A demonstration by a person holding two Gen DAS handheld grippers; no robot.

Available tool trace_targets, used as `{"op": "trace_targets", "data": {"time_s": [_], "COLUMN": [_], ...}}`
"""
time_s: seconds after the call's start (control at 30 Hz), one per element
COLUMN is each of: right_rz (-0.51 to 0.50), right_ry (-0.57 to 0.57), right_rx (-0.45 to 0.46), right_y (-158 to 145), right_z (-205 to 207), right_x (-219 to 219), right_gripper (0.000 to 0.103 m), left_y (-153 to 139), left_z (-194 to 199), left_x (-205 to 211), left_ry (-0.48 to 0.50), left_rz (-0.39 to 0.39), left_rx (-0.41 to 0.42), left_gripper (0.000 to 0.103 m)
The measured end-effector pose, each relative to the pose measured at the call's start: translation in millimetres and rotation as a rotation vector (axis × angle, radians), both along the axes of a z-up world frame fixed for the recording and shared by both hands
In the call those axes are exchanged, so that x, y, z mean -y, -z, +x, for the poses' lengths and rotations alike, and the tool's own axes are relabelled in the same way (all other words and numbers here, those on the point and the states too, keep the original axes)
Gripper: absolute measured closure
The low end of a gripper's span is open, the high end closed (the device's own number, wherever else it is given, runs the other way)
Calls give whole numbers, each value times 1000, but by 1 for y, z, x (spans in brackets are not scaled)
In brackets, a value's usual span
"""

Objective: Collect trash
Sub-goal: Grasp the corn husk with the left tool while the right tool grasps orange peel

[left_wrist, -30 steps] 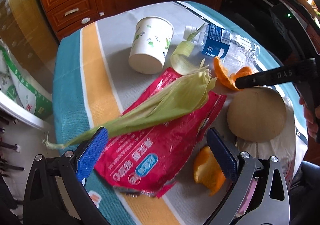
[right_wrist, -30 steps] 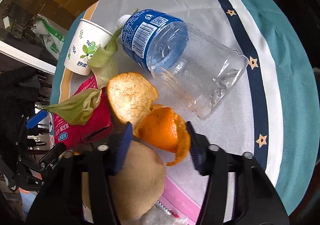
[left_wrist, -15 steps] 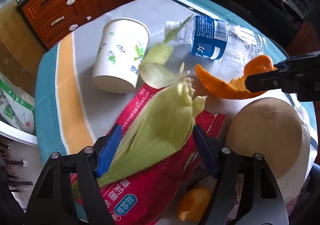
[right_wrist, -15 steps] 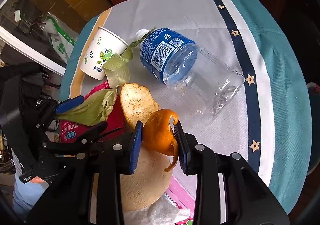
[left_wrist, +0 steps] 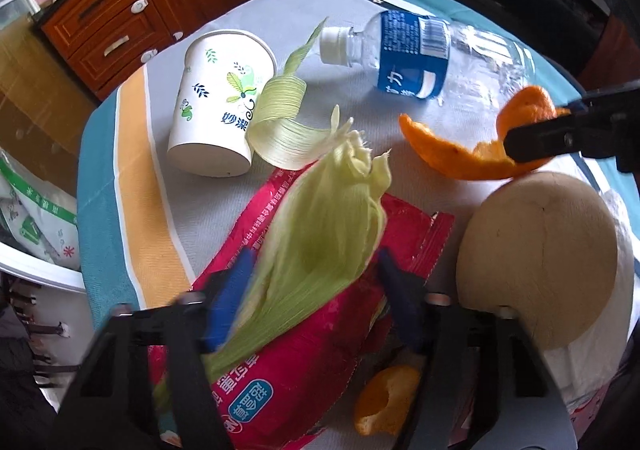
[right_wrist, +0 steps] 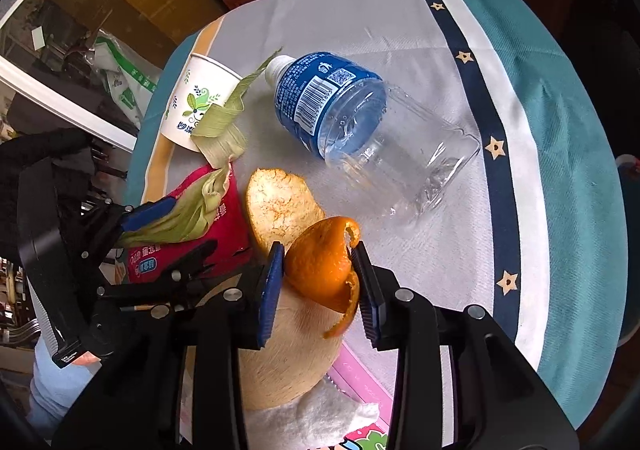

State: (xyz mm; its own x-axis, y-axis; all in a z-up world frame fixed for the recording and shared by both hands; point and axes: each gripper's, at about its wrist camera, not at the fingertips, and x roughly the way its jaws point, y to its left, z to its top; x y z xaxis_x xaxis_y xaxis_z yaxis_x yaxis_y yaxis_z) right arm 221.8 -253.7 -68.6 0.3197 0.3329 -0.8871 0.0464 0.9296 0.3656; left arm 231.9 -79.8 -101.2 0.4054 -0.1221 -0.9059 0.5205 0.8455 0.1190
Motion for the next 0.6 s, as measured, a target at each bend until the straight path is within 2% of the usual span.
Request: {"op": "trace_targets", "data": {"time_s": [0.07,0.1,0.13,0.27,0.4,0.47,0.53,0.6], "right_rz": [17,13,7,-4,-8,-2,-30,-38], "right_ry": [-7,-12,-22,-30,2,17,16,11], "right_rx": [-17,-20,-20,-26,-44,-38,-19,-12], "right_y": [3,3,4,7,17,21,19,17], "right_z": [1,1,2,4,7,7,7,6], "right_x": [-2,-4,-7,-13,-8,-5,-5,-5], "right_gripper": [51,42,38,34,34,45,70,71], "left_y": [-6,-11,-16,-28,-19,-15,-16,-20], "left_z": [-2,-4,-5,-8,-4,-2,-5,-9], "left_x": [-2,-2,-3,-5,-10,-13,-13,-10], "left_ry": [-12,-8,-2,18,-6,-13,-10,9], "left_rz": [-26,-45,-69,-125,-152,-159,-168,-175], "left_rx": [16,23,26,19,-22,-29,-20,-4], "left_gripper": [91,97,99,100,99,99,99,99]}}
